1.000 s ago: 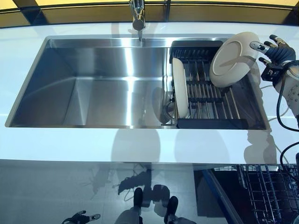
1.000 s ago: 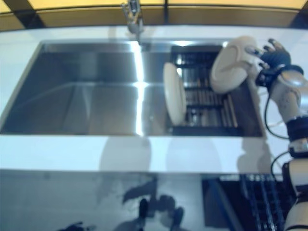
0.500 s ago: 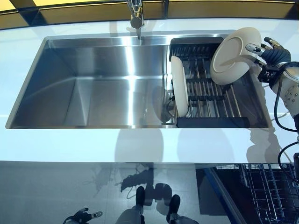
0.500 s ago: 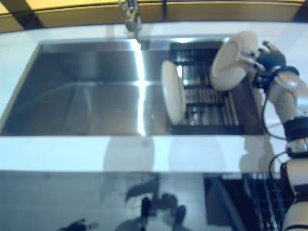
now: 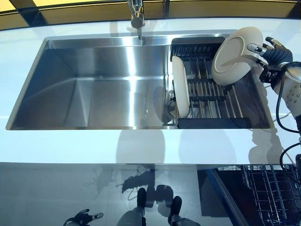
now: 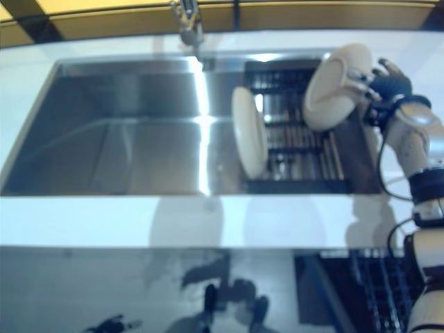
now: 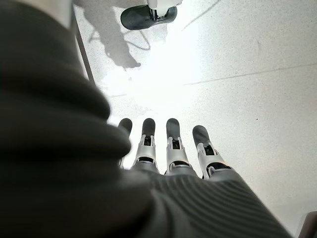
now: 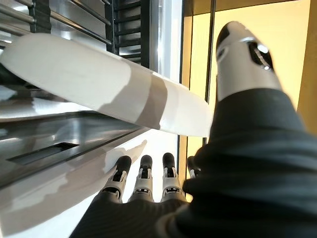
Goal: Take plates into dishwasher
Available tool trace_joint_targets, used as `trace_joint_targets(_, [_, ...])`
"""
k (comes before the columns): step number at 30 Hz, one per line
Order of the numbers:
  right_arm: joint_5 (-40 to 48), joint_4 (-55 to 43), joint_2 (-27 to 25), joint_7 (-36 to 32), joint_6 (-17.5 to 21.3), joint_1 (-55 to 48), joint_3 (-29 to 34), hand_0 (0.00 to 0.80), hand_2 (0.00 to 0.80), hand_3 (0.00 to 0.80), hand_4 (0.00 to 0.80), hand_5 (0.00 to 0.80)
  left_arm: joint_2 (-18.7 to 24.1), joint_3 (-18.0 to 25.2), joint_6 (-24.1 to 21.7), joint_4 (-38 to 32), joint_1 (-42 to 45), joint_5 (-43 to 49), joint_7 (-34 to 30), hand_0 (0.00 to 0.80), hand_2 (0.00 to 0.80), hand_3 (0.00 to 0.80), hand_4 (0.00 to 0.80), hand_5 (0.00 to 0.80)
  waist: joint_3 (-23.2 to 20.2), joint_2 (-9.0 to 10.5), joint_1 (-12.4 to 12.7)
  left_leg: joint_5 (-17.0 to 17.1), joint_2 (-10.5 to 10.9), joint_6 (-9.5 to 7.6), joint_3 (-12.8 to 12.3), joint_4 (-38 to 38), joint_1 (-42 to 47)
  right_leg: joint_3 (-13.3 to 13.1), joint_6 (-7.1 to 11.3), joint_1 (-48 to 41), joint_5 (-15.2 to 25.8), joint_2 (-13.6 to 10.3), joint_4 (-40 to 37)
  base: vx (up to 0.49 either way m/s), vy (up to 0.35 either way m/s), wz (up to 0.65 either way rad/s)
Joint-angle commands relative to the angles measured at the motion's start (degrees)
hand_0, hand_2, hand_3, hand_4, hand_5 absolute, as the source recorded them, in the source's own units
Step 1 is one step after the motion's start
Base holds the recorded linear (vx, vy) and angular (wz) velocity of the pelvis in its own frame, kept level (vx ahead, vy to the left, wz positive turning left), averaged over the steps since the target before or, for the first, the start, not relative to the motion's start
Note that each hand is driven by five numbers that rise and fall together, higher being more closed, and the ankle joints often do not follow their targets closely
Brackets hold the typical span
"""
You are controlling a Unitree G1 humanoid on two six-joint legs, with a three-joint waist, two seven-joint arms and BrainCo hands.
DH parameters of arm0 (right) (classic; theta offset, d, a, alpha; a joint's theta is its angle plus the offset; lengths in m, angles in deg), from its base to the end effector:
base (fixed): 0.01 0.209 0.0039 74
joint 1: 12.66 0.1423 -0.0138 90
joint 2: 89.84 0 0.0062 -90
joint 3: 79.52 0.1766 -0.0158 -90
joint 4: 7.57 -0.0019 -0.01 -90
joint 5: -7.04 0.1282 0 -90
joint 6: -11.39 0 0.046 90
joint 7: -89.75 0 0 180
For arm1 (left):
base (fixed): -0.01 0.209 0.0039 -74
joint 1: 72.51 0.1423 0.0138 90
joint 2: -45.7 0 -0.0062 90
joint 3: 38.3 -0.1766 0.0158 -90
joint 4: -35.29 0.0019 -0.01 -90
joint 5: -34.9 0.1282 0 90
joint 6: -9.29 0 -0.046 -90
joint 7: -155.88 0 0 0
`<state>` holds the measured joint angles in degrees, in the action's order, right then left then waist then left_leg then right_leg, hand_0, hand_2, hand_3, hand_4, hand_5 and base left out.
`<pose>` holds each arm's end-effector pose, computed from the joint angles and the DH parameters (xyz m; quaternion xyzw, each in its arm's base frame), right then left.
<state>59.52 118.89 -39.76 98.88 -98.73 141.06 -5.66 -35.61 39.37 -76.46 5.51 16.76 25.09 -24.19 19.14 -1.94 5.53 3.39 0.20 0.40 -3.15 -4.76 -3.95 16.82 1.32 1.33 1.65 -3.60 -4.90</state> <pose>0.3028 -0.2858 0.2923 -0.0015 -0.0684 -0.1282 0.9894 0.0972 0.2691 -0.0726 0.1627 0.5296 0.0642 0.8300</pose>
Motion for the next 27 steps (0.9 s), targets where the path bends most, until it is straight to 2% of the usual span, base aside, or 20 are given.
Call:
trace_joint_targets(1, [2.9, -1.9, -0.4, -1.2, 1.2, 1.8, -1.9, 0.0, 0.0, 0.0, 0.0, 0.0, -0.7, -3.7, -0.3, 2.6, 0.2, -1.4, -0.1, 0.0, 0.0, 0.0, 0.0, 0.0, -0.7, 0.04, 0.3, -4.6, -0.1, 0.21, -1.3, -0.2, -0.3, 0.5, 2.57, 1.9, -1.1, -2.5, 0.3, 0.0, 0.0, 0.0])
trace_joint_targets(20, [6.0, -0.8, 2.7, -2.1, 0.4, 2.0, -2.6, 0.0, 0.0, 0.0, 0.0, 0.0, -1.5, -3.6, -1.0, 2.6, 1.4, -2.9, 0.5, 0.0, 0.0, 0.0, 0.0, 0.0, -0.7, -0.05, 1.9, -4.3, 0.2, 0.22, -0.1, -0.2, -0.2, 2.0, 2.44, 1.0, -1.2, -2.8, -0.1, 0.0, 0.003, 0.01])
trace_joint_targets(21, [6.0, -0.7, 2.9, -2.2, 0.2, 2.3, -2.8, 0.063, 0.063, 0.063, 0.063, 0.063, -1.5, -3.6, -1.1, 2.7, 1.4, -3.0, 0.4, 0.0, 0.0, 0.0, 0.0, 0.0, -0.7, -0.06, 2.0, -4.2, 0.2, 0.24, -0.1, -0.2, -0.2, 2.0, 2.43, 0.9, -1.2, -2.8, -0.1, -0.004, 0.02, 0.06])
trace_joint_targets(22, [6.0, -0.5, 3.0, -2.3, 0.3, 2.3, -2.9, 0.166, 0.166, 0.166, 0.166, 0.166, -1.5, -3.6, -1.1, 2.7, 1.5, -3.0, 0.5, 0.0, 0.0, 0.0, 0.0, 0.0, -0.7, -0.08, 2.1, -4.2, 0.2, 0.23, 0.0, -0.2, -0.2, 2.1, 2.42, 0.9, -1.2, -2.8, -0.1, -0.002, 0.017, 0.07])
trace_joint_targets(24, [5.6, -0.2, 3.1, -2.6, 0.0, 2.2, -3.0, 0.229, 0.229, 0.229, 0.229, 0.229, -1.6, -3.4, -1.1, 2.6, 1.7, -2.9, 0.4, 0.0, 0.0, 0.0, 0.0, 0.0, -0.7, -0.08, 2.2, -4.2, 0.2, 0.24, 0.1, -0.2, -0.2, 2.3, 2.41, 0.8, -1.3, -2.8, -0.1, -0.003, 0.012, 0.07])
trace_joint_targets(27, [4.6, 0.1, 3.3, -2.8, -0.8, 2.7, -3.3, 0.436, 0.436, 0.436, 0.436, 0.436, -1.7, -3.3, -1.2, 2.5, 2.0, -2.9, 0.4, 0.0, 0.0, 0.0, 0.0, 0.0, -0.8, -0.08, 2.5, -4.2, 0.2, 0.24, 0.3, -0.2, -0.2, 2.5, 2.42, 0.6, -1.3, -2.9, -0.1, -0.003, 0.013, 0.04])
